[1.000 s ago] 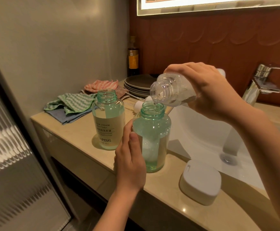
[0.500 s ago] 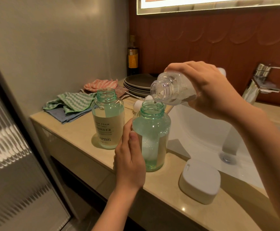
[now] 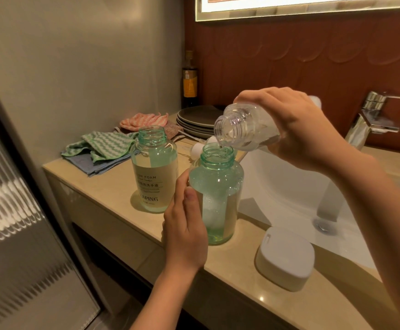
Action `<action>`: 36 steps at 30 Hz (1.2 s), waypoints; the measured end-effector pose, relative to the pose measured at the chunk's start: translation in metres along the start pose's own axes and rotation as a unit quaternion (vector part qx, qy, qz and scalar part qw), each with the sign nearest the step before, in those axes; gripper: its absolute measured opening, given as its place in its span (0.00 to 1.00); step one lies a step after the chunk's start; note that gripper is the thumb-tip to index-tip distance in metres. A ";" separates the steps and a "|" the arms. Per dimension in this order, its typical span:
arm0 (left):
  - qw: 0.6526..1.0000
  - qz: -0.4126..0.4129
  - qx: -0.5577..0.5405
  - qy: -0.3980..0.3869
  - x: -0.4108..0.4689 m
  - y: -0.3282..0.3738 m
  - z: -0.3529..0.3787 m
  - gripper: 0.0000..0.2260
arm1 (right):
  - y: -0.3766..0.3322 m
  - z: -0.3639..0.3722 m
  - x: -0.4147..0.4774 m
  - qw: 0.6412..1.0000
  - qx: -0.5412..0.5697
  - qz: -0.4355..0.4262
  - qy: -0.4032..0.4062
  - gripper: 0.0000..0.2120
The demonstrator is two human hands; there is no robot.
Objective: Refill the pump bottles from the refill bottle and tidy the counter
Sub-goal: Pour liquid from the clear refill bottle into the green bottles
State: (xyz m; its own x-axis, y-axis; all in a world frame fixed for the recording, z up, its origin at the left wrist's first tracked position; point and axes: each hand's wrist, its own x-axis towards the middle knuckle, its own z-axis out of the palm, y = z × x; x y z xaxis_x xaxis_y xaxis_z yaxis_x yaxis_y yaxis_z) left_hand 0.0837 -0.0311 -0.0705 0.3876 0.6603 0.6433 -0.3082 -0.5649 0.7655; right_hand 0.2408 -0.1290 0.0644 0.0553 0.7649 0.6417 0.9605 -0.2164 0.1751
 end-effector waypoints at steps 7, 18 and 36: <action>1.000 -0.007 0.003 -0.001 0.000 0.000 -0.001 0.25 | 0.000 0.000 0.000 1.000 -0.001 -0.002 0.001 0.38; 1.000 -0.008 0.000 -0.001 0.000 0.002 -0.001 0.25 | -0.001 -0.001 0.000 1.000 0.001 -0.002 0.001 0.38; 1.000 -0.003 -0.002 -0.001 -0.001 0.002 0.000 0.25 | -0.001 -0.002 -0.001 1.000 0.003 -0.001 -0.003 0.38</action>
State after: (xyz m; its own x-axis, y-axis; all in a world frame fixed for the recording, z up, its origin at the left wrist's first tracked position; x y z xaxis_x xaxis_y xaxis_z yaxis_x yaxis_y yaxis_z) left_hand 0.0826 -0.0327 -0.0695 0.3909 0.6629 0.6385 -0.3100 -0.5584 0.7695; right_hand 0.2389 -0.1303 0.0652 0.0547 0.7690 0.6369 0.9621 -0.2113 0.1725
